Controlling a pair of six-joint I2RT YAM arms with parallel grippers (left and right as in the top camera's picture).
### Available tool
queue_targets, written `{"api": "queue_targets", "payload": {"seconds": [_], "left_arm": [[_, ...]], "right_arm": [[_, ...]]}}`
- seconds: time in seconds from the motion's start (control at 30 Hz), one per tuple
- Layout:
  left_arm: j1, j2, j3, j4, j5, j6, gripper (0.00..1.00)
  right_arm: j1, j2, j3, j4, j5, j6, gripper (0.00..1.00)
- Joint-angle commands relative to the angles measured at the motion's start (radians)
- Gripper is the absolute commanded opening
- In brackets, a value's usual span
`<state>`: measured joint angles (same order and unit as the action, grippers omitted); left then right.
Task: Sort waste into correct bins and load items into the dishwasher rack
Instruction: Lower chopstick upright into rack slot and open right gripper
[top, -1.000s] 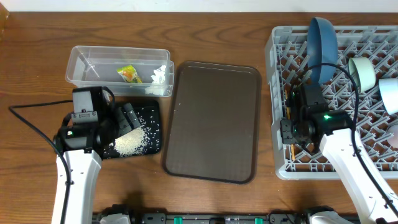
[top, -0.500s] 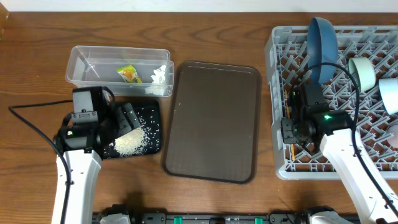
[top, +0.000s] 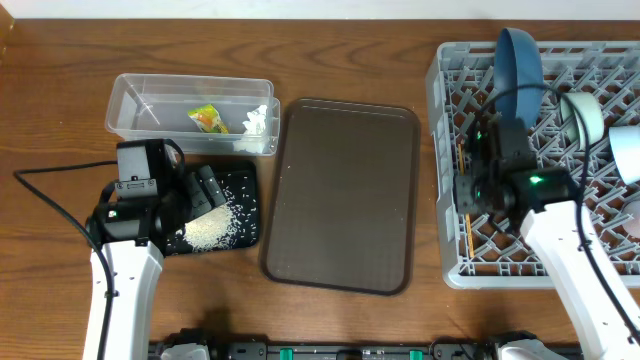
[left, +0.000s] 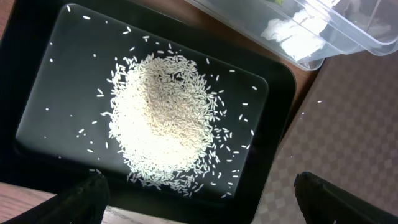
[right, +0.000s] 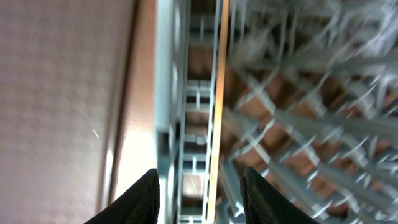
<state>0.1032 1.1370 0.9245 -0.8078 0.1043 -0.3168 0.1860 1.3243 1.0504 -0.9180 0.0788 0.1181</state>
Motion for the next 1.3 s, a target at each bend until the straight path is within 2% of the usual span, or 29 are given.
{"api": "queue_targets", "payload": {"seconds": [0.0,0.2,0.33,0.37,0.53,0.7,0.9,1.07,1.1,1.17,1.27], "left_arm": [[0.003,0.002,0.009,-0.003,-0.012,-0.002,0.98],[0.003,0.002,0.009,-0.003,-0.012,-0.001,0.98],[0.003,0.002,0.009,-0.003,-0.012,-0.001,0.98],[0.003,0.002,0.009,-0.003,-0.012,-0.002,0.98],[0.003,0.002,0.009,-0.003,-0.012,-0.001,0.98],[0.003,0.002,0.009,-0.003,-0.012,-0.001,0.98],[0.003,0.002,0.009,-0.003,-0.012,-0.001,0.98],[0.003,0.002,0.009,-0.003,-0.012,-0.002,0.98],[0.003,0.002,0.009,-0.003,-0.012,-0.001,0.98],[0.003,0.002,0.009,-0.003,-0.012,-0.001,0.98],[0.003,0.002,0.009,-0.003,-0.012,-0.001,0.98]], "right_arm": [[-0.006,-0.035,0.097,0.007,-0.003,0.002,0.43],[-0.039,-0.061,0.197,0.062,0.002,0.114,0.44],[-0.061,-0.068,0.198,0.123,-0.002,0.117,0.72],[-0.066,-0.068,0.198,0.126,-0.005,0.108,0.76],[-0.088,-0.085,0.198,0.07,-0.11,0.055,0.8],[-0.101,-0.166,0.198,-0.046,-0.12,0.056,0.8],[-0.1,-0.325,0.185,-0.142,-0.077,0.056,0.79],[-0.1,-0.523,0.093,-0.134,-0.067,0.058,0.8],[-0.1,-0.566,0.061,-0.125,-0.063,0.063,0.82],[-0.101,-0.639,0.0,-0.114,-0.052,0.066,0.99],[-0.1,-0.712,-0.074,-0.123,-0.057,0.068,0.99]]}}
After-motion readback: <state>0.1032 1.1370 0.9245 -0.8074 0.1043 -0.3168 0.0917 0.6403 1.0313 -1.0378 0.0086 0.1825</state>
